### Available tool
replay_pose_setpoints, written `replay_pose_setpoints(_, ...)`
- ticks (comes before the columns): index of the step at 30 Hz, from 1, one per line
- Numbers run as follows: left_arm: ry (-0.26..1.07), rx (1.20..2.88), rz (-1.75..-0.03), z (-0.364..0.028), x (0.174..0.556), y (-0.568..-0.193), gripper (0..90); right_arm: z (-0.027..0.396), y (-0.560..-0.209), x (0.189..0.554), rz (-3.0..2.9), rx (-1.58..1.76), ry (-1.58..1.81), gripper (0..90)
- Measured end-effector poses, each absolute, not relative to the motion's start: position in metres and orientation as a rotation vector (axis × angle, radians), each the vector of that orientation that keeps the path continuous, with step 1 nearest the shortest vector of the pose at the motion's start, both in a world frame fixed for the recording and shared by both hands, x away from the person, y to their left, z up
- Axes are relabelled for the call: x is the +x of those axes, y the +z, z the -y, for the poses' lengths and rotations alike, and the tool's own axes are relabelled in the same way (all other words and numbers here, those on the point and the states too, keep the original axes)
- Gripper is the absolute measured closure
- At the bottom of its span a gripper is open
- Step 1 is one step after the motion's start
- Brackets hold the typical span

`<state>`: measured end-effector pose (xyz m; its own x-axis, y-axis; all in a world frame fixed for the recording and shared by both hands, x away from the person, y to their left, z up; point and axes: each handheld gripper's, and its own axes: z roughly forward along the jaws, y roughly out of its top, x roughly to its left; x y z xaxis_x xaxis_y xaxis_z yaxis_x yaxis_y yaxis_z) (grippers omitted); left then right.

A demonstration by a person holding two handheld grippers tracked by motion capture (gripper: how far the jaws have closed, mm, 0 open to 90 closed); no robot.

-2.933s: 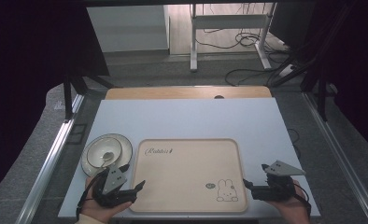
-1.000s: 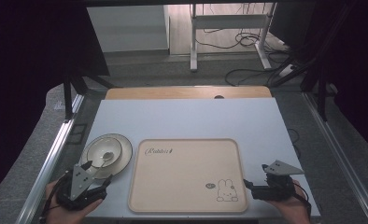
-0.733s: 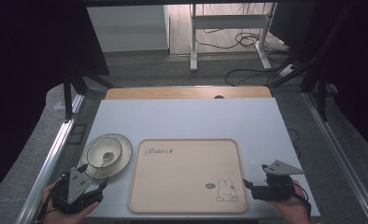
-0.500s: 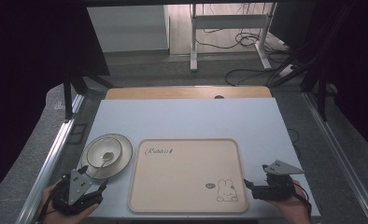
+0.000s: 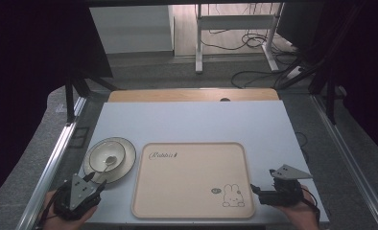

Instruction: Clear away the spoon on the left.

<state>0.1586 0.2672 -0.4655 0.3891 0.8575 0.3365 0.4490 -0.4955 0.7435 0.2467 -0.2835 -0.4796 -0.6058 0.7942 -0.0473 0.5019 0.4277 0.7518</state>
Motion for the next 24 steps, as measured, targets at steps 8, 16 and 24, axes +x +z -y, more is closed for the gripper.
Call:
replay_pose_setpoints(8, 0.982, 2.103, -1.12, -0.2692, 0.1609, -0.4668, 71.5, 0.2821, -0.4756, 0.2442, -2.29, 1.052, 1.054, 14.3)
replay_pose_setpoints(16, 0.981, 2.105, -1.114, -0.27, 0.162, -0.4669, 83.7, 0.2823, -0.4753, 0.2439, -2.286, 1.05, 1.049, 14.3)
replay_pose_setpoints(24, 0.997, 2.109, -1.11, -0.2694, 0.1622, -0.4664, 88.7, 0.2827, -0.4756, 0.2441, -2.288, 1.052, 1.049, 14.4)
